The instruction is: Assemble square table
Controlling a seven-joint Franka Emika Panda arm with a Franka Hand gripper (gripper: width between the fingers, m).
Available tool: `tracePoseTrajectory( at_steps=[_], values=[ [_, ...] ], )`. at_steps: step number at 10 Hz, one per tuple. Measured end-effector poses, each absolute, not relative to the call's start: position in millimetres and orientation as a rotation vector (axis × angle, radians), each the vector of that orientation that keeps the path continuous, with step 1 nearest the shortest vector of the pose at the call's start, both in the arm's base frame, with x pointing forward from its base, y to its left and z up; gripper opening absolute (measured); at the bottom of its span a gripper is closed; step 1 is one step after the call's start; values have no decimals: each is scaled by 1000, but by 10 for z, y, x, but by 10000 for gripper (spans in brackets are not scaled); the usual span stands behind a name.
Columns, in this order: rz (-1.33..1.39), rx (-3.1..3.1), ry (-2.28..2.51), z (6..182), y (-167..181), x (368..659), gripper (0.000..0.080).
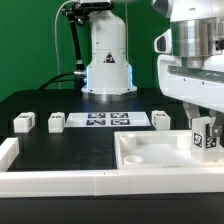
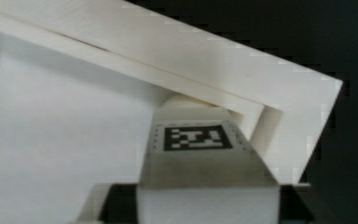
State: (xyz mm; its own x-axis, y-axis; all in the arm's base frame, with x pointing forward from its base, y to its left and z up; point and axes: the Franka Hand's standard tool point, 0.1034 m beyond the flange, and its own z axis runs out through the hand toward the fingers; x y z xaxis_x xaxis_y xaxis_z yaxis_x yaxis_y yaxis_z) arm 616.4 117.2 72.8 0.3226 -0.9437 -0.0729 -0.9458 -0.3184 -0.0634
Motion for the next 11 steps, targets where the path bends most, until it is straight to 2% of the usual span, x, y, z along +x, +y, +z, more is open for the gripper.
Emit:
tracePoseTrajectory(
  at_steps=[2, 4, 11],
  values=[
    [32, -2505, 1735, 727, 1174, 6163, 301],
    [18, -2602, 1582, 730, 1188, 6168, 618],
    [-52, -2988, 611, 731, 1280, 6171, 649]
  ],
)
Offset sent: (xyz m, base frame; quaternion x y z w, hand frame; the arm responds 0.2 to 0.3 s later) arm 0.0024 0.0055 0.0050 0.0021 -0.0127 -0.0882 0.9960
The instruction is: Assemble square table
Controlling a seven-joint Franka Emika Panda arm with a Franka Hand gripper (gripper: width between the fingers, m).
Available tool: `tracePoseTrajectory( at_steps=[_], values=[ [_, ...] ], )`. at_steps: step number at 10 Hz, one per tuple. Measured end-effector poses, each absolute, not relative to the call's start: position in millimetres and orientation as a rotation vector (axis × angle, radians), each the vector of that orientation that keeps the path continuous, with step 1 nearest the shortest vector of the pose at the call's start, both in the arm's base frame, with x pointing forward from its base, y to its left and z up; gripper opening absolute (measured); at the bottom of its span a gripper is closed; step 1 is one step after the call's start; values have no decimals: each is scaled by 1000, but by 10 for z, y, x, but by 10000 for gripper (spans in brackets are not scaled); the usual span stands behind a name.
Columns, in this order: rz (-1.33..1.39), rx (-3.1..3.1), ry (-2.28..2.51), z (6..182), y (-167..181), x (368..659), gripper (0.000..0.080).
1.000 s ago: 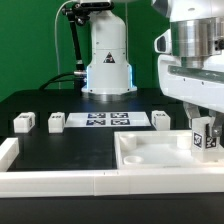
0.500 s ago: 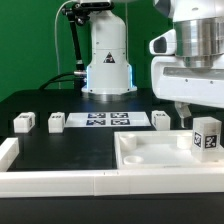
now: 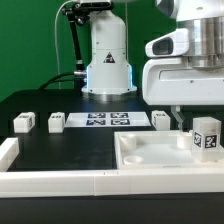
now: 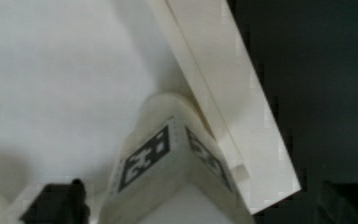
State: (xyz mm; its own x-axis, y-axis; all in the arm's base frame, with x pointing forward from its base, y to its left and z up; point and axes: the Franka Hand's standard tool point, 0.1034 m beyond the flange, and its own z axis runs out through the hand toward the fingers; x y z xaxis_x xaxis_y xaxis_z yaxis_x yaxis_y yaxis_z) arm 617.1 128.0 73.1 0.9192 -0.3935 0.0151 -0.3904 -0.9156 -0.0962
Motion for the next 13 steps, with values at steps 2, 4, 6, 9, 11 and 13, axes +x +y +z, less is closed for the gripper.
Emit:
tracePoseTrajectory(
  at_steps=[2, 4, 6, 9, 11, 13],
  values=[
    [-65, -3042, 350, 730, 1263, 6172, 649],
    [-75, -3063, 130, 730, 1230, 6179, 649],
    [-83, -3073, -64, 730, 1214, 6181, 649],
    [-86, -3076, -158, 730, 1196, 6184, 426],
    [-86, -3076, -157, 730, 1192, 6185, 289],
    [-85, -3077, -114, 730, 1192, 6186, 289]
  ],
)
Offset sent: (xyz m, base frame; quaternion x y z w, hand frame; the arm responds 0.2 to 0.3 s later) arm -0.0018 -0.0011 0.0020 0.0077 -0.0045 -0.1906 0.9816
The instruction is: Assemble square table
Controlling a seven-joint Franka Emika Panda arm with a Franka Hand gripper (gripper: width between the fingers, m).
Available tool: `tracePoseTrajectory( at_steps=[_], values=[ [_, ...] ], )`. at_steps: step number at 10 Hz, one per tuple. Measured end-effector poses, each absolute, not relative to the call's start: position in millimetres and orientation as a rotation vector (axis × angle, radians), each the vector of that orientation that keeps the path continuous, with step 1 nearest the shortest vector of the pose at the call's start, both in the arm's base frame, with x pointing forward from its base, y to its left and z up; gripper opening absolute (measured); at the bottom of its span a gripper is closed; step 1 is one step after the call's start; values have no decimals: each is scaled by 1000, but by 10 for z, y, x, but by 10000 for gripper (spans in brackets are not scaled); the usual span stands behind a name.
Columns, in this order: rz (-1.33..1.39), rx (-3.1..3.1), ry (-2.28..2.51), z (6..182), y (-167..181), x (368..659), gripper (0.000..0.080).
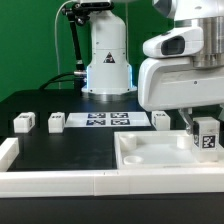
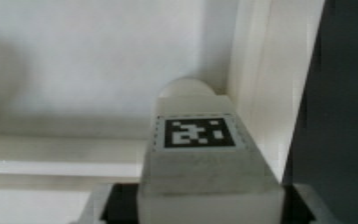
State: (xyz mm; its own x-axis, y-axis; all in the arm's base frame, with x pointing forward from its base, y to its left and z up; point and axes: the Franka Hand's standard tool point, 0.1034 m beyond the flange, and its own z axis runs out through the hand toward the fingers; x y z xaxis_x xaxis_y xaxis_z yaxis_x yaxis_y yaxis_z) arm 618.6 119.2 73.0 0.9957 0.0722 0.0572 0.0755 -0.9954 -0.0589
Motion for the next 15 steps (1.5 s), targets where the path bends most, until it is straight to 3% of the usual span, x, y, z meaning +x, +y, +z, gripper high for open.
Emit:
tracePoseTrajectory(
  at_steps=[7, 12, 14, 15],
  values=[
    [-88, -2954, 879, 727, 1044, 6207, 294],
    [-95, -2884, 1144, 727, 911, 6205, 308],
    [-100, -2916, 1054, 750, 949, 6209, 611],
    [-106, -2941, 975, 781, 971, 6212, 637]
  ],
)
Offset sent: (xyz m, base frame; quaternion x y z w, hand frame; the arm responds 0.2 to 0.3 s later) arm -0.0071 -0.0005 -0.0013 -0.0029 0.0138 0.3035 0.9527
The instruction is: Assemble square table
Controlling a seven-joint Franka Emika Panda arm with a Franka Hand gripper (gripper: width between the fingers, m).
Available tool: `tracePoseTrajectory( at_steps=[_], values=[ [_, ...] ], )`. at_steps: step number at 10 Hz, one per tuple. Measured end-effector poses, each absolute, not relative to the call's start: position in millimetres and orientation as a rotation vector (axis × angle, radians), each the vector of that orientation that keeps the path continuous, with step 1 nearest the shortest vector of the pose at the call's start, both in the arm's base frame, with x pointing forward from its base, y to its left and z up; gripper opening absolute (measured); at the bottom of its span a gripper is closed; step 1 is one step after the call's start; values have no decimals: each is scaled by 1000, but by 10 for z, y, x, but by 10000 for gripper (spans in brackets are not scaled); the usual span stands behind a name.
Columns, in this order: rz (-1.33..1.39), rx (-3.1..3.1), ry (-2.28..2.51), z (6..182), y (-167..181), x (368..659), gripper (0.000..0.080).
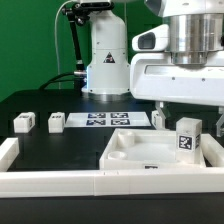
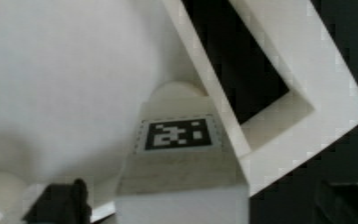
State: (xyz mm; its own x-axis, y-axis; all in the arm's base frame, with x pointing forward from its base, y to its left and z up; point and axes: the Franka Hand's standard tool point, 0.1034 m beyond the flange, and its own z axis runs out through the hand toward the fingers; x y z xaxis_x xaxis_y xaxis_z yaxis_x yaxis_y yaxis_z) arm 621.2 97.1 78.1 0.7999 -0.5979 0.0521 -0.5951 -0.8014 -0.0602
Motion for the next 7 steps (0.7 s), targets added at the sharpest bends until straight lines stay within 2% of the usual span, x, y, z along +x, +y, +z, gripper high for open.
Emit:
tracePoseTrajectory(
  at_steps=[4, 7],
  values=[
    [-108, -3019, 579, 1053, 977, 5972, 649],
    [-103, -3018, 583, 1065, 962, 5931, 649]
  ],
)
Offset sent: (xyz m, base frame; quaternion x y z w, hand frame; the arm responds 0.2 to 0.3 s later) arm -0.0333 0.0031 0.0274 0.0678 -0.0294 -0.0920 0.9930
